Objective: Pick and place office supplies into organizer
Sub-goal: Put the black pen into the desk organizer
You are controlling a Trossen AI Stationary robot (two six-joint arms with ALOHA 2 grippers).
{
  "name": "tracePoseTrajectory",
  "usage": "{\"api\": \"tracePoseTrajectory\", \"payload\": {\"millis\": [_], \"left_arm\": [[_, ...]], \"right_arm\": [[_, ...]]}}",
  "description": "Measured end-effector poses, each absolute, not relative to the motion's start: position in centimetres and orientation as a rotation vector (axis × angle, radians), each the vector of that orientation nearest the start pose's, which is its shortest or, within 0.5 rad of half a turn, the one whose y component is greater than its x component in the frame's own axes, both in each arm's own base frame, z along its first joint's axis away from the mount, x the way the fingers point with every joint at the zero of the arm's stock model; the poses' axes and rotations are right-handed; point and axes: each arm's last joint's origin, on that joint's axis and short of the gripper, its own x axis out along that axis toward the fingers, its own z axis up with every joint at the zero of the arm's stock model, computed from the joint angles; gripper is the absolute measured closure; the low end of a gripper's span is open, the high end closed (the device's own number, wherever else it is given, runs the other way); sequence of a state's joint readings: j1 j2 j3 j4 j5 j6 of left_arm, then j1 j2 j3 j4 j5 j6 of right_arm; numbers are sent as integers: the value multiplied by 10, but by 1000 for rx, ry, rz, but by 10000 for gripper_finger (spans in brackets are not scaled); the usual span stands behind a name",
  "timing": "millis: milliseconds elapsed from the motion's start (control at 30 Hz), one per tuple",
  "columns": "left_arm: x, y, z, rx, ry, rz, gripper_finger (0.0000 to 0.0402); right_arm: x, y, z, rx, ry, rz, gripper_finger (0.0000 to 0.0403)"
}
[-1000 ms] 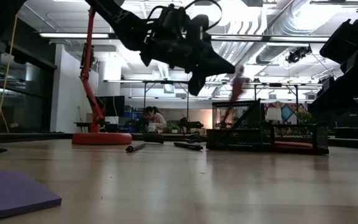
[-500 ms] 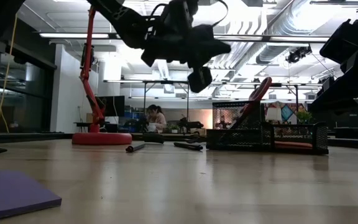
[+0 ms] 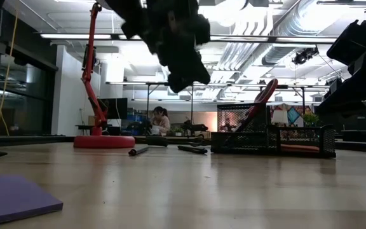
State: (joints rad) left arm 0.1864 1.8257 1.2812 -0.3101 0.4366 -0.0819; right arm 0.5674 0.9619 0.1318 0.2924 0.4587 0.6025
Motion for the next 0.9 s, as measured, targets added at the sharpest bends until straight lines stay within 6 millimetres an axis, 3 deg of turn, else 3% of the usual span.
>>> {"api": "tracePoseTrajectory", "payload": {"millis": [233,500,600,733,900], "left_arm": [[389,7,216,-270,750,-215,402],[380,-18,190,-143,753,71,402],[374,-29,177,-140,679,92,402],[359,-45,163,-136,581,145,402],[318,-60,144,-46,520,315,402]], "right_arm": [[141,75,132,327,482,-35,247],[141,75,131,324,486,-38,249],[141,75,131,323,487,-38,247],[141,75,131,323,487,-38,241],[141,74,131,321,491,-39,237]]}}
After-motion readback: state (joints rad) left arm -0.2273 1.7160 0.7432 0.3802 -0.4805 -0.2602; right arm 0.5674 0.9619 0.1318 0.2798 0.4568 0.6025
